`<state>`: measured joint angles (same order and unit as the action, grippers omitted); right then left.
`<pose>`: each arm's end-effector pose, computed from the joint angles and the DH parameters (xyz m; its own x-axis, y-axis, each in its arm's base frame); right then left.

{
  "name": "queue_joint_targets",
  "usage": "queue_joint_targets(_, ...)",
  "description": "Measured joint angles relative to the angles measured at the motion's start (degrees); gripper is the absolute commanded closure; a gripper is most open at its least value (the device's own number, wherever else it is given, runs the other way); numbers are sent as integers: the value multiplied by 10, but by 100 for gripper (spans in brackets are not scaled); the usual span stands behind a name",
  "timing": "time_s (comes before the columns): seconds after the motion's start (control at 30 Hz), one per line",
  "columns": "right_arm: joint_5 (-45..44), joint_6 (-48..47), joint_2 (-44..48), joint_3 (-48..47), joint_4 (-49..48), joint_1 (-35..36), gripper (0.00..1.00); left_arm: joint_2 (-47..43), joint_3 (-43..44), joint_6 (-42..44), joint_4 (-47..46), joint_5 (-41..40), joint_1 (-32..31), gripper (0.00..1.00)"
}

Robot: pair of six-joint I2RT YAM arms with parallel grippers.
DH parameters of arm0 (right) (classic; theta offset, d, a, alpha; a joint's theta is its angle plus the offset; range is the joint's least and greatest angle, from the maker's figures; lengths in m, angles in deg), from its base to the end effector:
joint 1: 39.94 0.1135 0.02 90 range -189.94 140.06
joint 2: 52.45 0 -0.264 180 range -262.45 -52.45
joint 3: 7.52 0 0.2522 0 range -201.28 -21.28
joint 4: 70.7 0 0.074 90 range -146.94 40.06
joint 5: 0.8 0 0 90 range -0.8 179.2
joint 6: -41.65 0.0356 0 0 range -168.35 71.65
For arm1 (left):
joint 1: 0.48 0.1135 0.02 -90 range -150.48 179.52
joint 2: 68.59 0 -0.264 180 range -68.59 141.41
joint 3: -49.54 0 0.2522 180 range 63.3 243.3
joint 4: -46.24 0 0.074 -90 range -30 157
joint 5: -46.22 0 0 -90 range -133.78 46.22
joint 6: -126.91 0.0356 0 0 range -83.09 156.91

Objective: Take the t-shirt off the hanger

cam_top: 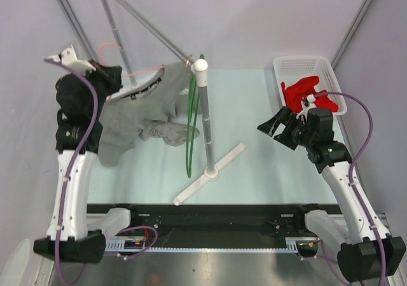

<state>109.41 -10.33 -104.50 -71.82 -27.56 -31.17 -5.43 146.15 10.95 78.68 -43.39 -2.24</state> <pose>0.1921 0.0421 0.3200 -0.6683 0.4818 -0.5668 -0.0310 0.7433 0.6683 0.2207 -0.0070 0.4900 -0.0006 -0.4379 -0.8990 0.0414 0.8982 -0.4376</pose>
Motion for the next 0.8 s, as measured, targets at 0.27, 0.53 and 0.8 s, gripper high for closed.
queue_joint_targets(0.27,59,-42,-42,20,-118,-3,0,-117,-185,-89,-19,106,-1,100)
queue_joint_targets(0.53,173,-47,-126,48,-343,20,0,-93,-259,-136,-27,180,-37,100)
queue_joint_targets(0.8,224,-78,-200,76,-482,97,1,-93,-259,-142,-38,203,-39,100)
